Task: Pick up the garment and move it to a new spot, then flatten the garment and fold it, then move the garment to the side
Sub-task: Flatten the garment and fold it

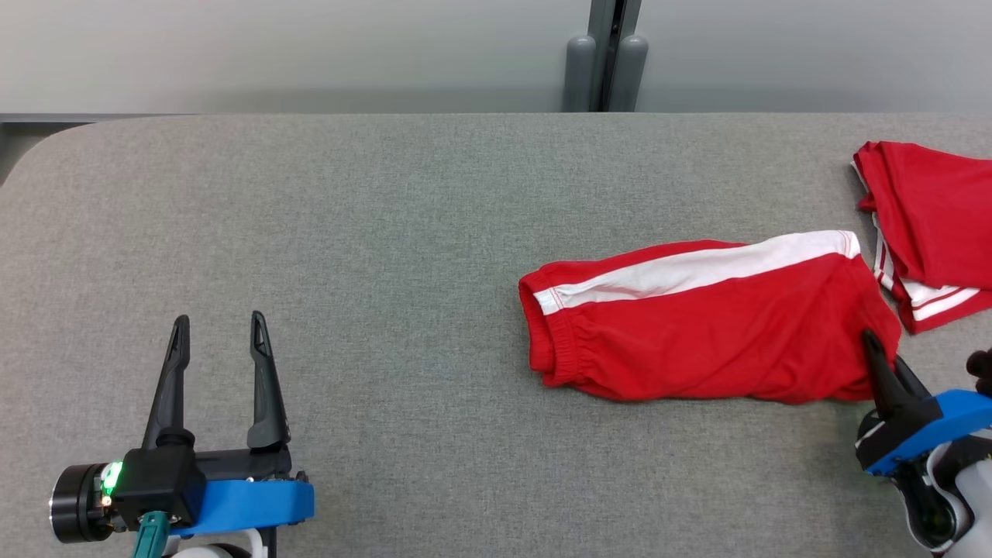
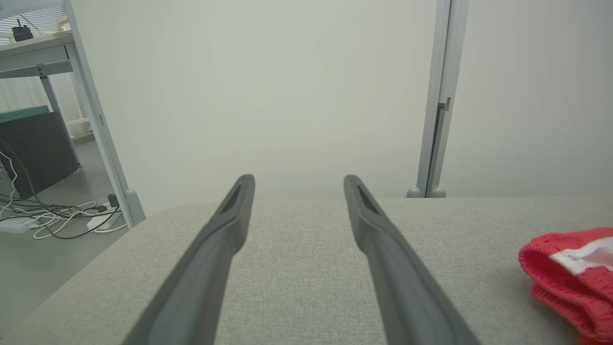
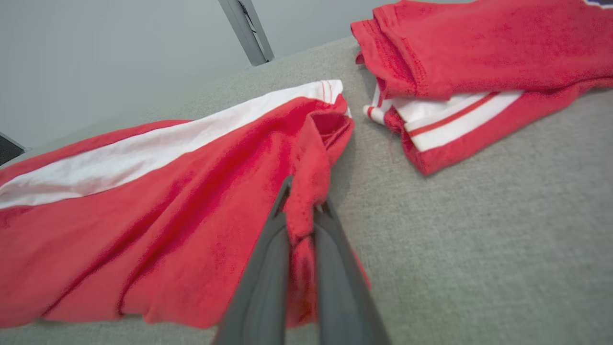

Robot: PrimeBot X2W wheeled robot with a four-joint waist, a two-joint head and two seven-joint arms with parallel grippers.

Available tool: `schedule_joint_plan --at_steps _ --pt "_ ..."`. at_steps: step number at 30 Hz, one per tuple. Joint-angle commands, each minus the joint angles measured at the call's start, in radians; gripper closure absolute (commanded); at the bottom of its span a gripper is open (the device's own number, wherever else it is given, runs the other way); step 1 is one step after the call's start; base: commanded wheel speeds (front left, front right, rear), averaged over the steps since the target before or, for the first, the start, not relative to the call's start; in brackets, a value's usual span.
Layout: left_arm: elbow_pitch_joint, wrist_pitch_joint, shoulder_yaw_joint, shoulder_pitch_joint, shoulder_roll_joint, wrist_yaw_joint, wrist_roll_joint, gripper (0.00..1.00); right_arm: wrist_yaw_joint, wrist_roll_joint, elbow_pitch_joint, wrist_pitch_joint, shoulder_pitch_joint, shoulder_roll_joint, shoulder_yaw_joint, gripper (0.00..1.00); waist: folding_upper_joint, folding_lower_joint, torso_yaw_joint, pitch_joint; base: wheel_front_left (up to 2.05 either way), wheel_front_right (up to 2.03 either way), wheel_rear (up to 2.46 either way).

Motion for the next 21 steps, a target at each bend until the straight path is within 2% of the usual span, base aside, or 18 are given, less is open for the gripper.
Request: schedule_joint_plan --at_steps 1,12,21 --pt "0.003 -0.004 0.004 0.007 0.000 -0.006 0.007 0.00 0.000 -0.015 -0.013 -0.005 0.004 0.009 -0.008 1.00 0.0000 0.0001 -0.002 -0.002 0.00 0.00 0.00" --pt "0.012 -0.004 -0.007 0.004 -0.001 -0.014 0.004 0.00 0.000 -0.135 -0.129 0.019 -0.105 0.104 -0.019 1.00 0.0000 0.0001 0.008 -0.025 0.00 0.00 0.00" --pt "0.008 -0.004 -0.015 0.014 -0.002 -0.009 -0.005 0.00 0.000 -0.212 -0.192 0.081 -0.169 0.184 0.062 1.00 0.0000 0.0001 0.044 -0.032 0.00 0.00 0.00"
